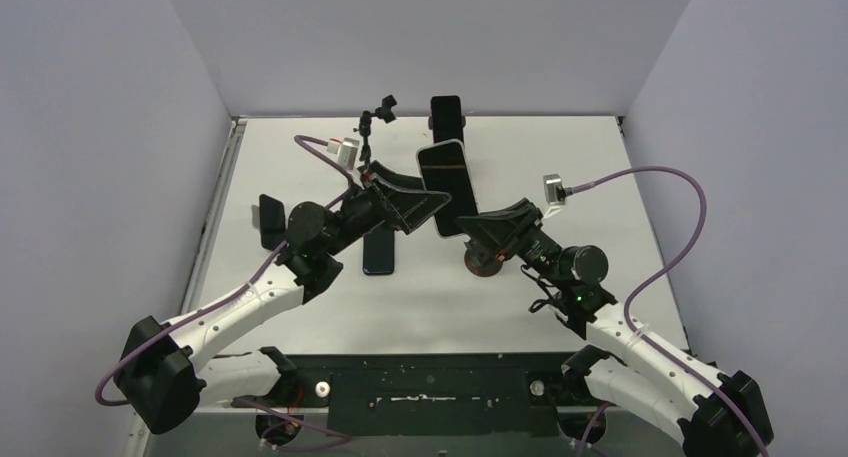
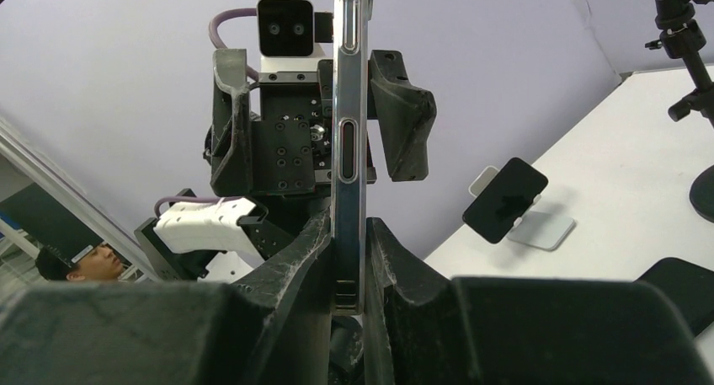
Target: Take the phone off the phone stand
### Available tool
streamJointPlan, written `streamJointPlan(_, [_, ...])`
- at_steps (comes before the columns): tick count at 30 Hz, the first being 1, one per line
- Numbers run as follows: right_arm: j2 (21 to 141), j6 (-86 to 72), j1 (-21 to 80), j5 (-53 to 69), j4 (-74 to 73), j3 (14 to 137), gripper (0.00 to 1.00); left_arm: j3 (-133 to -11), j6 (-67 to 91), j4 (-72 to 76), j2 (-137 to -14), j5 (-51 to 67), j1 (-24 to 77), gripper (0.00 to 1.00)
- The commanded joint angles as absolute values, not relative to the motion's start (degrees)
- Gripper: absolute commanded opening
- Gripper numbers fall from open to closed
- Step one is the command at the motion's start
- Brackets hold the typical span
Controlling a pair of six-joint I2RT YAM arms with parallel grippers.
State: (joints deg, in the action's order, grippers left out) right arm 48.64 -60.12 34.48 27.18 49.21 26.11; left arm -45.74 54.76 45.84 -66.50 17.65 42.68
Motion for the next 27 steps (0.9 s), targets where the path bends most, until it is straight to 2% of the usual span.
streamJointPlan(1, [47.4, -57.0, 36.8, 22.4, 54.1, 27.3, 0.00, -48.6, 52.2, 46.1, -66.6, 17.4, 43.6, 0.76])
streamJointPlan(8, [47.0, -55.3, 39.8, 19.5, 53.5, 26.6, 0.00, -48.9, 51.1, 45.3, -66.9, 16.8, 44.8, 0.67])
streamJointPlan(21, [46.2, -53.5, 41.7, 17.8, 51.3, 26.2, 0.00, -49.4, 49.8, 44.4, -67.2, 17.2, 46.2, 0.24])
streamJointPlan(25, [45.7, -52.6, 42.2, 17.8, 48.8, 26.6, 0.00, -49.4, 49.3, 44.1, -67.2, 17.3, 46.4, 0.00])
streamJointPlan(27, [45.2, -52.3, 42.3, 17.6, 46.9, 26.9, 0.00, -49.3, 49.3, 43.9, -67.2, 17.1, 46.4, 0.00])
